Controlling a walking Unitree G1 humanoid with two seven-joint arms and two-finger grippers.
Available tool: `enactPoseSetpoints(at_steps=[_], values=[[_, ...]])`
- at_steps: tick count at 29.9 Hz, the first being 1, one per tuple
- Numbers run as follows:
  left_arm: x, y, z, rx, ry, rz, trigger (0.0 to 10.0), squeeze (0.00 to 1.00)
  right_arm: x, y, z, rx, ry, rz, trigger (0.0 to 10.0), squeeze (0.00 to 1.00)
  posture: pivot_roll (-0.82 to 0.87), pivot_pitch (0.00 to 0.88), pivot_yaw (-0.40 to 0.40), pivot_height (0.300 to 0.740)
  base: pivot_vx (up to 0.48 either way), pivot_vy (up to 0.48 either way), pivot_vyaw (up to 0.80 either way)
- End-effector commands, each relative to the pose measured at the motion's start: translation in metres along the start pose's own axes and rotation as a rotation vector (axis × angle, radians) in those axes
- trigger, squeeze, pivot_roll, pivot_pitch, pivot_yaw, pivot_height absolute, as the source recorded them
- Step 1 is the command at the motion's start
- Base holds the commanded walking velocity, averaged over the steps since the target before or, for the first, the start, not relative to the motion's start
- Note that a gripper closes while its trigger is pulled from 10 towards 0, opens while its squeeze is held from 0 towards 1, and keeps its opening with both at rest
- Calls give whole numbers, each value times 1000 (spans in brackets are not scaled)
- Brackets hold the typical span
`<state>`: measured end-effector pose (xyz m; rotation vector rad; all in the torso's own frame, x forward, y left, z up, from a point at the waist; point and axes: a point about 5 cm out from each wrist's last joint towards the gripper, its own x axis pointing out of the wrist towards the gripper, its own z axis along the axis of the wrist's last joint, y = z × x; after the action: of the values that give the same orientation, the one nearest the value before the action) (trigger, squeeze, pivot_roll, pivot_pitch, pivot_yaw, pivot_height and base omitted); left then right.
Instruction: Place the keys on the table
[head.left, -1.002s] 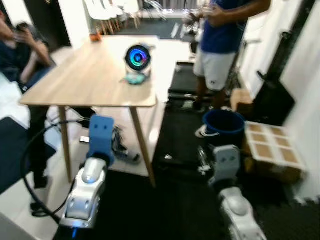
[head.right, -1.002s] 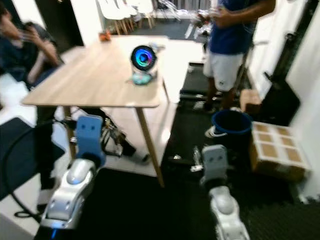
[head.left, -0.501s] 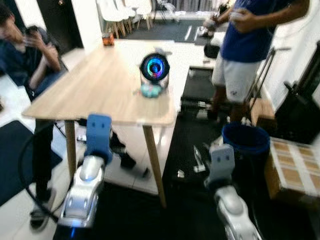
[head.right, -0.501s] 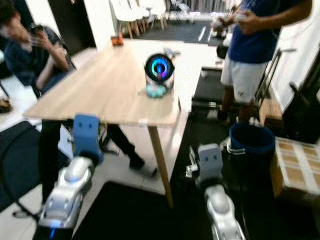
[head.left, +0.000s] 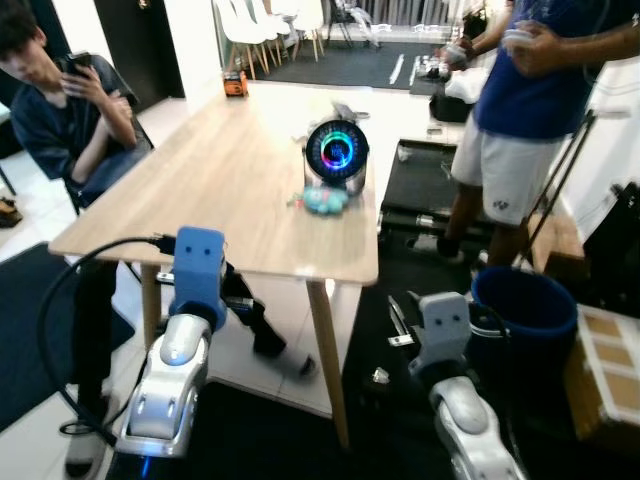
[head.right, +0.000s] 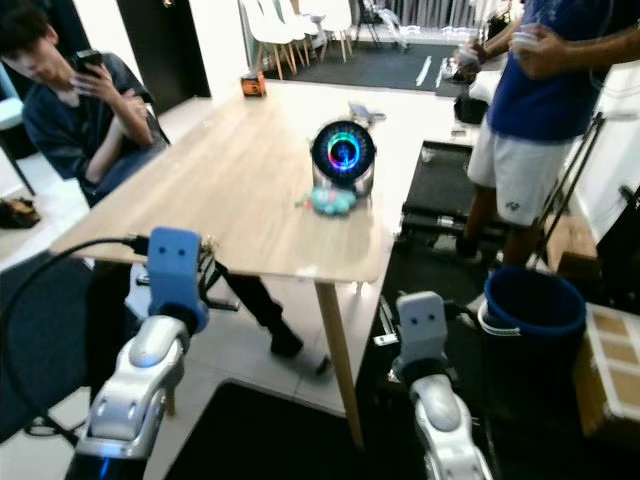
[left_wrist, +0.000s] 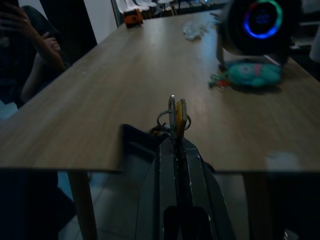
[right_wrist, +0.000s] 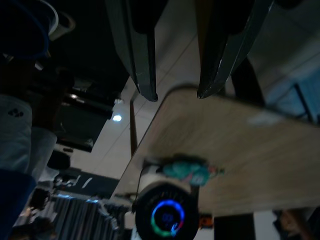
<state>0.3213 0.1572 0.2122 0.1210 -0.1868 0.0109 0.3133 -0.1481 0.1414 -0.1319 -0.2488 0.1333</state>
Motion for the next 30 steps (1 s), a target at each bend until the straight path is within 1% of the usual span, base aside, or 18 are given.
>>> enactPoseSetpoints(at_steps=[1,12,18,30], values=[[0,3,1,4,0,11,10000,0,-2,5,-2,14,14,8,10000,0,42,140,61,740,386,0,0],[1,1,5,-3,-11,6,10000,0,-2,5,-3,13,16,6,10000,0,40,137,62,740,389,0,0],[2,-2,11,-17,-29,-1,10000,0,-2,5,-3,11,17,5,10000,0,39,138,61,740,388,0,0],[2,-6,14,-24,-37,-18,10000,0,-3,4,-4,10,19,-1,10000,0,37,138,67,740,387,0,0]])
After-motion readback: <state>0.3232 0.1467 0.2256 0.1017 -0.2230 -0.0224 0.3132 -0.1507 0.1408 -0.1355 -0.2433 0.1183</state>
